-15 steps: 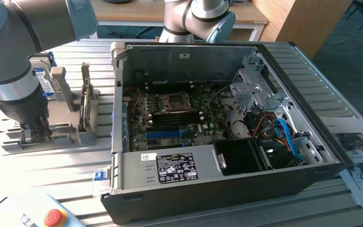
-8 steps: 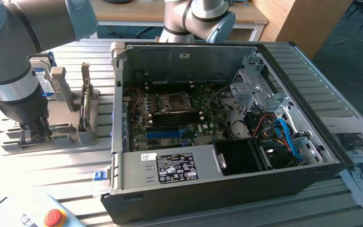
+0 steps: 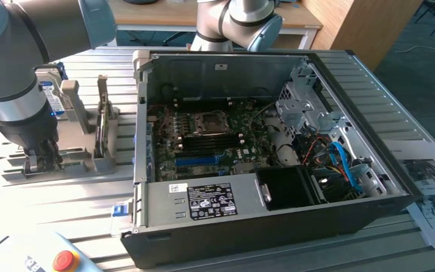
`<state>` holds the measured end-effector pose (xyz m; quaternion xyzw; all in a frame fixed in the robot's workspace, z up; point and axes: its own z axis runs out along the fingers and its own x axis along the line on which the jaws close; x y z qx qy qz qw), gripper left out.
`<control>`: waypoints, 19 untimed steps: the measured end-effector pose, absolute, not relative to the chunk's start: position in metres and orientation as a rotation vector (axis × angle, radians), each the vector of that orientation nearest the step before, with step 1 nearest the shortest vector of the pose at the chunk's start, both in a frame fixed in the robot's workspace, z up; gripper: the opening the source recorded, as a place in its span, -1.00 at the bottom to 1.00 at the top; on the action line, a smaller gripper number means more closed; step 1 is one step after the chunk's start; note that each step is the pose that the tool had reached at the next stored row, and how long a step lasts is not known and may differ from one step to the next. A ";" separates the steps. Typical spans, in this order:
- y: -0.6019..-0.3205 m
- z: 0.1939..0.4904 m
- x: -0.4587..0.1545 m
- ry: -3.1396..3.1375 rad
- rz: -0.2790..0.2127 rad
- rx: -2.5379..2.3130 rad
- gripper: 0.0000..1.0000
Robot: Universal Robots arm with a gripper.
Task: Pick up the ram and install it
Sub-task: 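Pick up the ram and move it above insertion slot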
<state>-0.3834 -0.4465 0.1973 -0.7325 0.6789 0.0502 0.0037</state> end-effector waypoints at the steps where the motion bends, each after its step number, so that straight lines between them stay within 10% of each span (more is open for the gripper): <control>1: -0.447 0.197 -0.383 2.128 0.157 -2.296 -0.55; 19: -0.447 0.197 -0.383 2.146 0.157 -2.278 -0.55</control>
